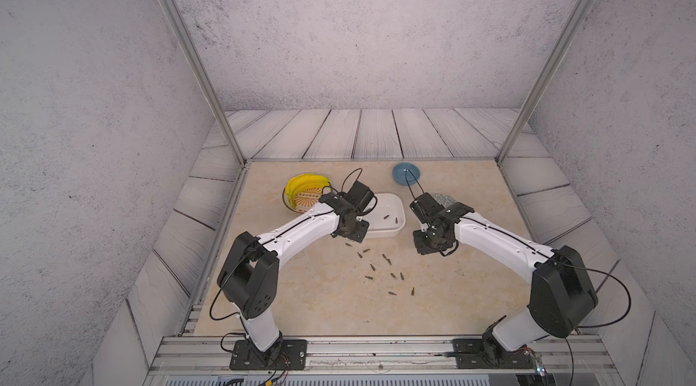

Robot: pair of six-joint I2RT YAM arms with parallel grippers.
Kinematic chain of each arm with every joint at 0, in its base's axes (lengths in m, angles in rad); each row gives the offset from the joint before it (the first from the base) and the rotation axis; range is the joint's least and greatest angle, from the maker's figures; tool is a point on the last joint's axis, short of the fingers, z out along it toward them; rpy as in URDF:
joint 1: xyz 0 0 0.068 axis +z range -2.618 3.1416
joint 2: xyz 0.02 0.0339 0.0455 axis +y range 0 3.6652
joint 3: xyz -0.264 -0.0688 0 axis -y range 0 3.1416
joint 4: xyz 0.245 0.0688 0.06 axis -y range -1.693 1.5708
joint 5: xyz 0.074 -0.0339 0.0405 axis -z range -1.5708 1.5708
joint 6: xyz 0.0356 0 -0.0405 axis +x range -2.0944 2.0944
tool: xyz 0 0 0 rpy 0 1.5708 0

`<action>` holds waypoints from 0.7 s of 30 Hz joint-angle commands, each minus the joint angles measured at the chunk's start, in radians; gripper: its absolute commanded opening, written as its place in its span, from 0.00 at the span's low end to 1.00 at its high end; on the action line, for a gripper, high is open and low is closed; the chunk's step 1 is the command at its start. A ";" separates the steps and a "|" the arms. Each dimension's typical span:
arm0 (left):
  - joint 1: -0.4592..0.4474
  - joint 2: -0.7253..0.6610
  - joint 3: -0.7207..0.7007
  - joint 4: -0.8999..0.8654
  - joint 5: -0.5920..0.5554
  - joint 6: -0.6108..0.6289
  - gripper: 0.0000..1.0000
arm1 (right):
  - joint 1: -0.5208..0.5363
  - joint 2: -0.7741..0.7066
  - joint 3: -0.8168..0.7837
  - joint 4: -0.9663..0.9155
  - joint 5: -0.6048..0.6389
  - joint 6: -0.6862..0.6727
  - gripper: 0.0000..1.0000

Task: Put the bit on the desktop into the storage box
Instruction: Place the screwdriver bit in the storage box.

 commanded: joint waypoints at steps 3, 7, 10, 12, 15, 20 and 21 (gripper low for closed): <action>0.025 0.117 0.207 -0.085 0.036 0.077 0.00 | 0.012 -0.035 -0.032 0.011 -0.022 0.025 0.33; 0.040 0.244 0.305 -0.110 0.065 0.088 0.00 | 0.047 -0.045 -0.071 0.032 -0.022 0.042 0.33; 0.044 0.302 0.302 -0.079 0.071 0.087 0.00 | 0.075 -0.045 -0.110 0.054 -0.024 0.066 0.33; 0.046 0.323 0.293 -0.065 0.073 0.083 0.00 | 0.095 -0.043 -0.133 0.066 -0.021 0.081 0.33; 0.046 0.303 0.258 -0.039 0.048 0.067 0.08 | 0.121 -0.048 -0.162 0.078 -0.019 0.101 0.33; 0.046 0.157 0.153 -0.001 0.035 0.040 0.34 | 0.177 -0.074 -0.206 0.087 -0.018 0.153 0.33; 0.046 0.132 0.135 -0.003 0.035 0.039 0.35 | 0.195 -0.077 -0.214 0.091 -0.014 0.166 0.33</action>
